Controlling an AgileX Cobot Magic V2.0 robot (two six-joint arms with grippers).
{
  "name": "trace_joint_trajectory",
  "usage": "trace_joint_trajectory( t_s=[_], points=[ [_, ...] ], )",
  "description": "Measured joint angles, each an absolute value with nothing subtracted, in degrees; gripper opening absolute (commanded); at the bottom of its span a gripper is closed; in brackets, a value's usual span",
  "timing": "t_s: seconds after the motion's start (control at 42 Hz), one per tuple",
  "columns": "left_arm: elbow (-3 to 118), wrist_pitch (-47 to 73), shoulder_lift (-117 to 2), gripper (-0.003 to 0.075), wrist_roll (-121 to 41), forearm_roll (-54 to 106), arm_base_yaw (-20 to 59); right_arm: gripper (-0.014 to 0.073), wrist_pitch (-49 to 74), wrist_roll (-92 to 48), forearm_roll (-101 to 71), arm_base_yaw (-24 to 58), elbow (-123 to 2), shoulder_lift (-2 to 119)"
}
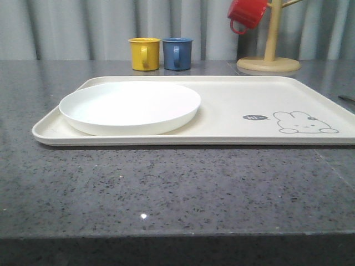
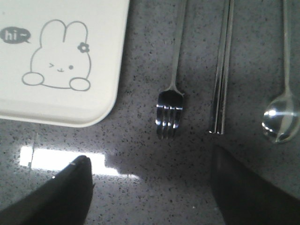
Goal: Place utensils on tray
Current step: 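Open the left gripper and raise it away from the plate, then lower the right gripper and grasp the metal fork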
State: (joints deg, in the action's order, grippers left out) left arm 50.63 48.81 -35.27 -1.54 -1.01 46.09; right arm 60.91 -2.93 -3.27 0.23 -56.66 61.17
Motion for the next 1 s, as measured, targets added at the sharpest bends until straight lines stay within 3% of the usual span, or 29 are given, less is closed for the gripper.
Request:
trace_joint_trajectory(
  t_s=[0.667, 1.0],
  points=[
    [50.6, 48.8, -35.3, 0.0409, -1.5, -1.0, 46.1, 0.0548, 61.0, -2.9, -1.5, 0.2, -71.1, 87.7],
    [50.6, 48.8, -35.3, 0.0409, -1.5, -1.0, 46.1, 0.0464, 60.2, -2.9, 0.0, 0.2, -74.4, 94.8]
  ],
)
